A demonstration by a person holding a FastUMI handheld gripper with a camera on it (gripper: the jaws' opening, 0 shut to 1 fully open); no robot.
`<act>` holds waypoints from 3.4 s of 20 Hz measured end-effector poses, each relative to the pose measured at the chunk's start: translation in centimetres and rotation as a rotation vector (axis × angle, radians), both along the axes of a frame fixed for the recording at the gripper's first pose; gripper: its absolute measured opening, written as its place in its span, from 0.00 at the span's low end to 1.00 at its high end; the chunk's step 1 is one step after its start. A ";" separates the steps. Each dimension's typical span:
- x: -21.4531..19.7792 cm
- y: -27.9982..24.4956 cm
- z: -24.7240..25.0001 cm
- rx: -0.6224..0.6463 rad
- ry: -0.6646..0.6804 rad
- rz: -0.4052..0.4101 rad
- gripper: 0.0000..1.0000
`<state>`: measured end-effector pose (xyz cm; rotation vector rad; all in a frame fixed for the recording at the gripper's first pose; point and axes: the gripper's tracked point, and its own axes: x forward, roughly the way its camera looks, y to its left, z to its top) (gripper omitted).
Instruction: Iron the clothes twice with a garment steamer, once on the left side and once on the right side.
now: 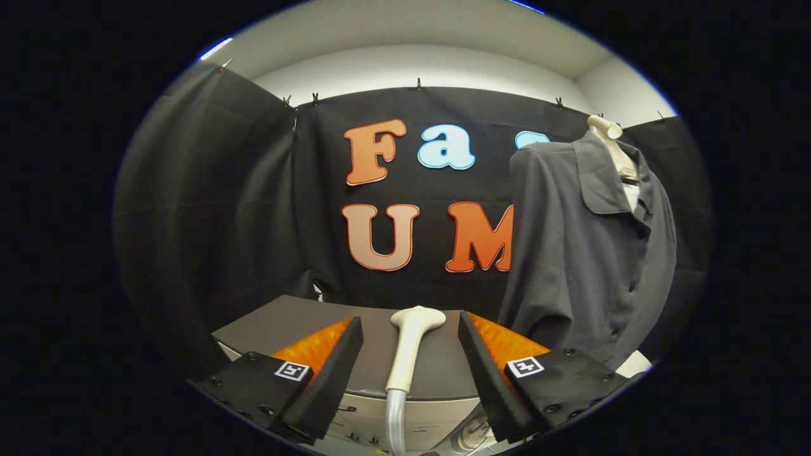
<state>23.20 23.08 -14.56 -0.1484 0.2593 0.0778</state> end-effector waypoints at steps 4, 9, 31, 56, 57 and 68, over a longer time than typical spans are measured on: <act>5.3 1.5 -3.8 -0.019 0.140 -0.011 0.97; 11.1 0.6 -8.1 0.030 0.313 -0.089 0.97; 15.8 -2.6 -19.3 0.073 0.638 -0.220 0.56; -0.7 -1.8 -0.8 0.200 0.158 0.051 0.36; -1.4 -3.1 1.0 0.199 0.124 0.051 0.37; -4.4 -22.0 13.2 0.177 -0.078 -0.060 0.36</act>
